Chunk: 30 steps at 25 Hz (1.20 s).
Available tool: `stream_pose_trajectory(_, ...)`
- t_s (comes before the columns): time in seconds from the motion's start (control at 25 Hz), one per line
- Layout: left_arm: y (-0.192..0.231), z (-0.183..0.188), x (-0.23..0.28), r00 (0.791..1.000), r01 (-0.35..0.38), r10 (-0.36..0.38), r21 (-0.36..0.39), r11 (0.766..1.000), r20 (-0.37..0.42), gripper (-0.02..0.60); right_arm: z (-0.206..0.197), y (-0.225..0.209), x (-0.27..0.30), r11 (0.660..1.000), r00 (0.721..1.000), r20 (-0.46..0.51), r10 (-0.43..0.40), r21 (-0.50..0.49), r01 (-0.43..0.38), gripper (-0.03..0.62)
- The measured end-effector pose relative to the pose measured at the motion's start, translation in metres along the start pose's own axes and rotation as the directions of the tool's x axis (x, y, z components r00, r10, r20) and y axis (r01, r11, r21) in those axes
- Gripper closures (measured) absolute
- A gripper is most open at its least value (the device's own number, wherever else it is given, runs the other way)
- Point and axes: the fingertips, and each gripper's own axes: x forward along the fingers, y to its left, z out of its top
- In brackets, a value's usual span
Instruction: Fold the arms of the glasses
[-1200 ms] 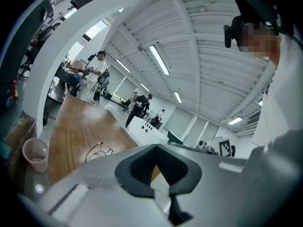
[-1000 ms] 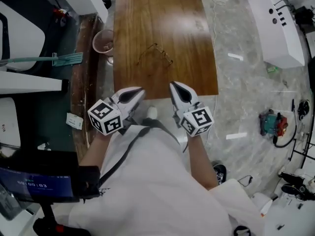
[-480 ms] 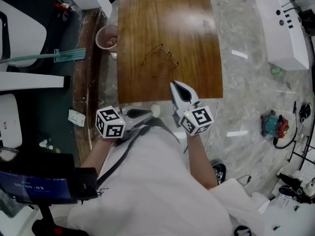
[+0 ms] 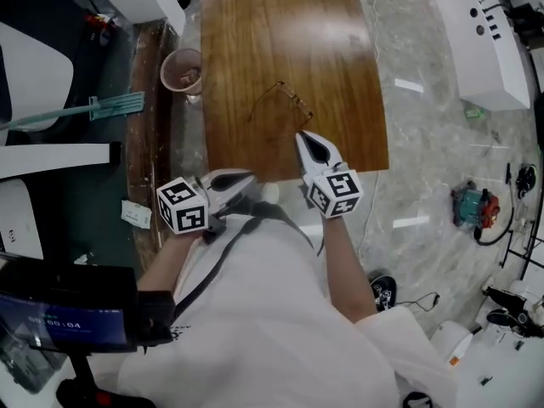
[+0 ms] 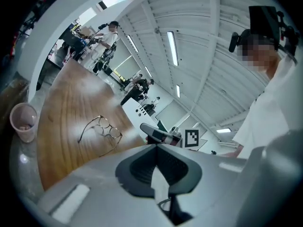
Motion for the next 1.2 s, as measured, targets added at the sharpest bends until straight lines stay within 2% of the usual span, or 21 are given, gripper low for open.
stream_pose_trajectory(0.12,0.023,0.016,0.009,0.999,-0.042,0.043,0.045,0.998,-0.020,0.575,-0.014,-0.033,0.025,0.997,0.995,-0.076,-0.059,-0.057,0.055,0.585)
stream_pose_trajectory(0.24,0.046,0.035,0.022,0.997,-0.079,0.080,0.044,0.996,-0.014,0.575,-0.026,-0.062,0.052,0.983,0.980,-0.171,-0.102,-0.168,0.073,0.585)
stream_pose_trajectory(0.44,0.063,0.055,0.040,0.994,-0.102,0.104,0.054,0.993,-0.031,0.575,-0.036,-0.095,0.092,0.955,0.945,-0.307,-0.118,-0.294,0.023,0.522)
stream_pose_trajectory(0.52,0.069,0.058,0.042,0.992,-0.119,0.121,0.066,0.991,-0.034,0.574,-0.049,-0.103,0.106,0.946,0.921,-0.373,-0.116,-0.325,-0.013,0.505)
stream_pose_trajectory(0.64,0.075,0.058,0.040,0.989,-0.142,0.145,0.084,0.986,-0.034,0.574,-0.067,-0.111,0.120,0.941,0.890,-0.444,-0.107,-0.334,-0.053,0.500)
stream_pose_trajectory(0.88,0.084,0.054,0.031,0.984,-0.172,0.176,0.115,0.978,-0.032,0.574,-0.082,-0.118,0.138,0.943,0.865,-0.492,-0.103,-0.325,-0.072,0.500)
stream_pose_trajectory(1.2,0.095,0.056,0.024,0.979,-0.199,0.202,0.103,0.975,-0.019,0.574,-0.087,-0.125,0.148,0.946,0.851,-0.518,-0.089,-0.312,-0.091,0.558)
